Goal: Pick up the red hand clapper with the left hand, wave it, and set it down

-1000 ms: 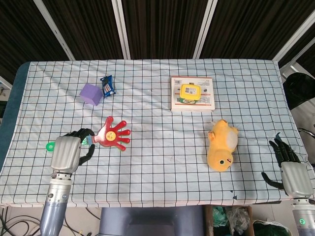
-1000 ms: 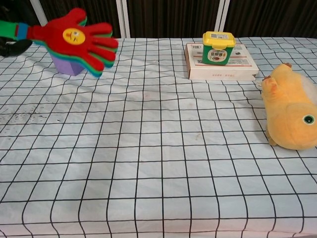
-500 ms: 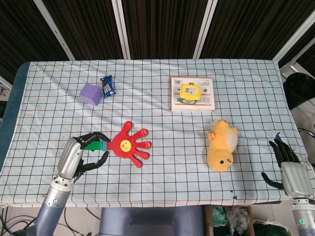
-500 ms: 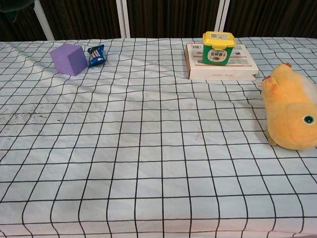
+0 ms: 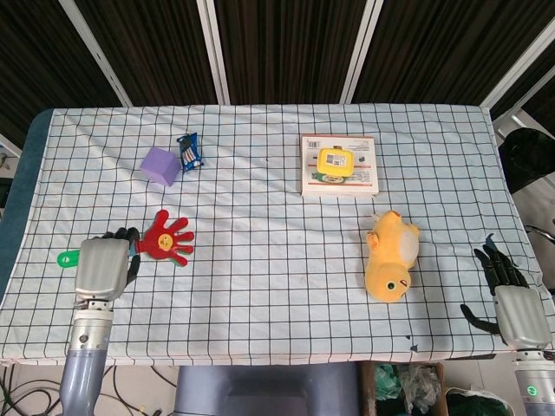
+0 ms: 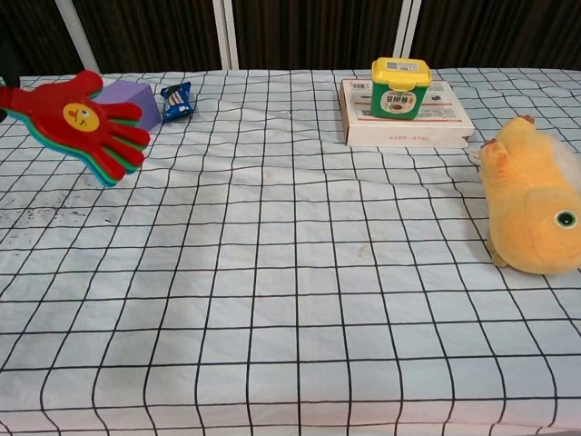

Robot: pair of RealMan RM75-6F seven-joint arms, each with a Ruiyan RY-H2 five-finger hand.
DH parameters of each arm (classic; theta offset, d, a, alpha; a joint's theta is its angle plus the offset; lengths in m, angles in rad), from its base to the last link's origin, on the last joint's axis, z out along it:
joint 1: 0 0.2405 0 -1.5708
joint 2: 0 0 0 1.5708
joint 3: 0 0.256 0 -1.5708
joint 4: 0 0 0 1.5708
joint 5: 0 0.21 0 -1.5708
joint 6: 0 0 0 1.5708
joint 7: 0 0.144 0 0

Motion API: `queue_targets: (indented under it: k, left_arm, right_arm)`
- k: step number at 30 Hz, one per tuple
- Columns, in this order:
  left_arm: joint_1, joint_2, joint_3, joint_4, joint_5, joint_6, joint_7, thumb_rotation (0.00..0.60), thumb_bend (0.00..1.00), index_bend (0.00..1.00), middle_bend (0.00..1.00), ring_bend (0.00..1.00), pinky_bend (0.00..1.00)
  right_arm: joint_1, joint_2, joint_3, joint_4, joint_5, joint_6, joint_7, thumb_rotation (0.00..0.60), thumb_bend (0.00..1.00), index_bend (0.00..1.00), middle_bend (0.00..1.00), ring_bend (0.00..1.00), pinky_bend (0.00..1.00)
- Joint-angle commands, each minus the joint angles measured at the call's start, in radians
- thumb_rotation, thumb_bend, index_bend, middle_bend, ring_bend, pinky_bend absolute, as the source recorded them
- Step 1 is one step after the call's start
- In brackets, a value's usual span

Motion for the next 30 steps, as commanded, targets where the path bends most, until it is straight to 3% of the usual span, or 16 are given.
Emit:
queue_targets:
  k: [1, 4, 9, 11, 16, 30]
  left_arm:
    - [-0.023, -0.027, -0.047, -0.098, -0.119, 0.022, -0.067, 0.600, 0.53, 0.73, 0.69, 0.55, 0.69]
    - [-0.022, -0.014, -0.039, -0.079, -0.034, -0.053, -0.245, 0.600, 0.52, 0.73, 0.69, 0.55, 0.69]
    - [-0.007, 0.028, -0.024, -0.009, 0.176, -0.214, -0.765, 0.600, 0.52, 0.73, 0.69, 0.55, 0.69]
    - [-0.012, 0.050, -0.015, 0.032, 0.230, -0.247, -0.856, 0.600, 0.52, 0.73, 0.69, 0.55, 0.68]
    - [-0.036, 0.078, 0.012, 0.124, 0.287, -0.300, -0.886, 0.600, 0.52, 0.72, 0.69, 0.54, 0.68]
    - [-0.088, 0.029, 0.031, 0.313, 0.203, -0.389, -0.858, 0.600, 0.52, 0.72, 0.68, 0.54, 0.68]
  right_arm:
    - [0.000, 0.000, 0.000, 0.000, -0.001, -0.001, -0.001, 0.600, 0.22, 0.00, 0.00, 0.00, 0.15]
    - [0.000, 0.000, -0.001, 0.000, -0.002, 0.000, -0.003, 0.600, 0.22, 0.00, 0.00, 0.00, 0.15]
    - [-0.001, 0.000, -0.001, -0.001, -0.002, 0.001, -0.005, 0.600, 0.22, 0.00, 0.00, 0.00, 0.15]
    - [-0.001, 0.000, -0.001, 0.000, -0.002, 0.002, -0.006, 0.600, 0.22, 0.00, 0.00, 0.00, 0.15]
    - [-0.001, 0.000, -0.001, 0.000, -0.002, 0.001, -0.007, 0.600, 0.22, 0.00, 0.00, 0.00, 0.15]
    - [0.000, 0.000, 0.000, 0.000, 0.003, -0.002, -0.009, 0.600, 0.22, 0.00, 0.00, 0.00, 0.15]
